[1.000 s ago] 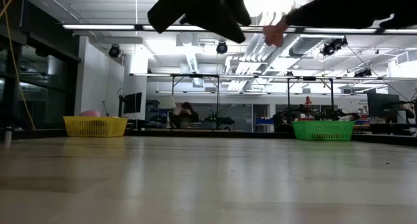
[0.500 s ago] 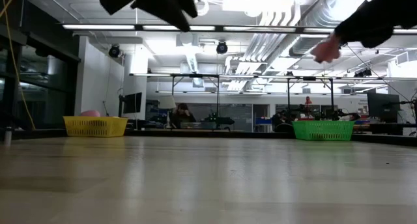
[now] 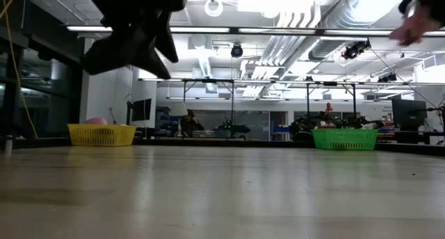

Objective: Pick and place Stapler, Stapler remover, tape
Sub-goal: Put the pink staple remover into the orange bin

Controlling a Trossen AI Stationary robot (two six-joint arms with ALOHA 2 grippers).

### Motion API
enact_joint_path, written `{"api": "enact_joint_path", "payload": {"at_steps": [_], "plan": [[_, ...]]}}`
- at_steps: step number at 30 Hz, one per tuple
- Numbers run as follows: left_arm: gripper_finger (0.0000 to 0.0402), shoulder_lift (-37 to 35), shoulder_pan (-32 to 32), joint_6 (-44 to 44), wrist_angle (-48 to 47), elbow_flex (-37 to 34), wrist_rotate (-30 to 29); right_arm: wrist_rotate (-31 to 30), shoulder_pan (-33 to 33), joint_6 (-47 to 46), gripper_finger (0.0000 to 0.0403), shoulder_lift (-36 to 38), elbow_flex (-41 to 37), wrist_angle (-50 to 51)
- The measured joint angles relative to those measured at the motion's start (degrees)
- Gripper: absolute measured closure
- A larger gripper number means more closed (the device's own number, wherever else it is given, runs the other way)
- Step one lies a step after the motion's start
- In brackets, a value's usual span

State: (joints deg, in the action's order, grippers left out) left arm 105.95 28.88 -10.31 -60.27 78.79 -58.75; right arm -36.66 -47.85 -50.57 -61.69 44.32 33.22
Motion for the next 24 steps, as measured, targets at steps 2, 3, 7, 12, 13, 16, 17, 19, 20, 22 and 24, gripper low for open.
{"api": "enact_joint_path", "payload": {"at_steps": [2, 3, 7, 12, 13, 16, 17, 19, 20, 22, 24], "plan": [[0.0223, 0.0, 0.0, -0.2, 2.0, -1.4, 0.9, 3.0, -0.4, -2.3, 0.0323, -0.6, 2.3, 3.0], [0.0223, 0.0, 0.0, 0.2, 3.4, -2.0, 1.7, 4.6, -0.6, -3.8, 0.0323, -1.1, 3.5, 4.7], [0.0223, 0.0, 0.0, 5.7, 13.5, -4.9, 6.2, 11.0, -1.5, -10.1, 0.0323, -4.3, 8.5, 11.6], [0.0223, 0.0, 0.0, 16.6, 28.5, -7.6, 14.1, 21.2, -2.2, -18.9, 0.0323, -10.0, 12.4, 18.1], [0.0223, 0.0, 0.0, 18.4, 30.9, -7.9, 15.1, 23.1, -2.4, -20.4, 0.0323, -11.2, 12.4, 18.2], [0.0223, 0.0, 0.0, 23.4, 36.9, -8.1, 16.4, 29.6, -3.0, -24.1, 0.0323, -14.9, 12.1, 18.2], [0.0223, 0.0, 0.0, 24.8, 38.4, -8.1, 16.4, 31.6, -3.2, -25.3, 0.0323, -16.1, 11.9, 18.4], [0.0223, -0.2, 0.0, 27.5, 40.5, -8.1, 16.5, 35.0, -3.8, -27.4, 0.0323, -18.5, 11.3, 18.7], [0.0223, -0.3, -0.3, 28.9, 41.3, -8.1, 17.0, 36.4, -4.2, -28.1, 0.0323, -19.6, 11.1, 18.9], [0.0223, -0.5, -1.0, 31.2, 43.8, -8.1, 18.8, 38.3, -4.8, -29.3, 0.0323, -21.6, 11.0, 19.4], [0.0223, -1.5, -2.2, 33.0, 45.0, -8.7, 21.0, 39.6, -5.2, -30.2, 0.0323, -23.1, 11.0, 19.4]]}}
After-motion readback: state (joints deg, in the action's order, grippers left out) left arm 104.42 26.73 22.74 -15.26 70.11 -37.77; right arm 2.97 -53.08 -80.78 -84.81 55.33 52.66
